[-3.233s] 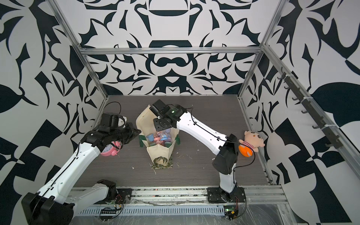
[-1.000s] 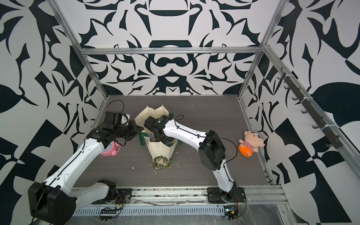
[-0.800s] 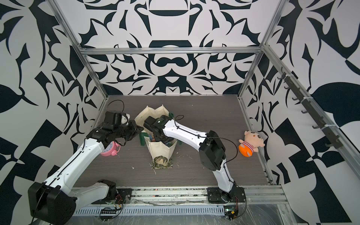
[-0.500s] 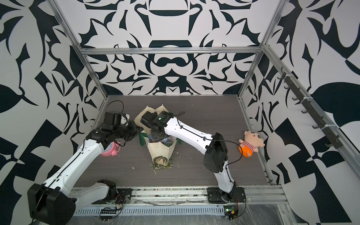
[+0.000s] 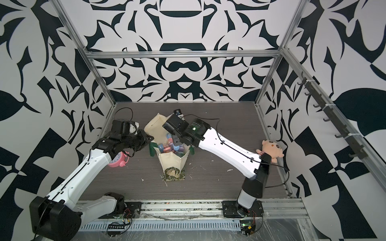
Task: Put the hourglass into the canvas bag
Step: Place the hourglass in the canvas bag, then reset both arms
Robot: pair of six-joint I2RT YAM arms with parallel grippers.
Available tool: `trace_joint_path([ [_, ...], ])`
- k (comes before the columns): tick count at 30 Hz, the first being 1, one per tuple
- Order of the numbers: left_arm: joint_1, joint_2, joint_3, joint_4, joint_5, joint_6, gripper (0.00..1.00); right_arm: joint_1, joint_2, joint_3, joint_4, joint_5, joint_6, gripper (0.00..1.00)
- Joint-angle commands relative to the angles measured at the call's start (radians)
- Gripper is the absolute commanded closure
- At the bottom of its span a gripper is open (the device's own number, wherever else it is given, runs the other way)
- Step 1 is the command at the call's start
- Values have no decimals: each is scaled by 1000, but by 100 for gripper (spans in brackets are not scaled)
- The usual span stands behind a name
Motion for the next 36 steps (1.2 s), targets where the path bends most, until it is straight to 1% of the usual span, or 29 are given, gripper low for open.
trace_joint_path([
  [1,2,-22,24,-31,8,21,74,-16,-168,-154,155,102,59,34],
  [3,2,-46,21,-29,-7,20,65,-38,-262,-268,234,117,71,31],
  [5,3,-61,26,-37,-22,23,60,-72,-332,-351,276,134,85,32],
  [6,4,-64,33,-45,-27,26,59,-85,-368,-394,294,170,85,32],
  [8,3,-68,50,-64,-37,38,56,-88,-446,-523,352,258,113,38],
  [10,3,-77,69,-80,-57,58,51,-105,-536,-635,414,277,85,32],
  [11,3,-86,78,-89,-74,68,47,-128,-575,-678,423,276,94,31],
  [13,3,-108,102,-114,-124,95,40,-193,-605,-715,377,265,128,30],
  [16,3,-144,145,-163,-213,142,32,-314,-588,-733,281,233,154,30],
  [19,4,-184,175,-200,-336,188,25,-410,-570,-786,297,205,116,29],
  [21,5,-201,193,-244,-475,203,18,-457,-562,-821,328,214,91,29],
  [23,4,-215,182,-272,-630,205,16,-482,-559,-859,375,254,58,29],
  [24,4,-228,154,-264,-706,208,11,-495,-558,-881,403,282,36,28],
  [25,4,-241,113,-240,-771,210,1,-506,-558,-902,435,306,14,27],
  [27,4,-266,11,-175,-905,211,0,-542,-550,-953,506,345,-29,27],
  [31,10,-245,-176,16,-1084,281,0,-661,-500,-1065,675,396,-87,26],
  [33,14,-200,-249,140,-1149,333,0,-728,-463,-1126,782,412,-108,26],
  [34,19,-174,-269,188,-1167,364,0,-761,-451,-1128,806,403,-120,27],
  [35,29,-134,-284,238,-1184,384,0,-790,-442,-1138,836,426,-134,27],
  [36,48,-88,-286,274,-1195,393,0,-805,-440,-1166,904,457,-165,26],
])
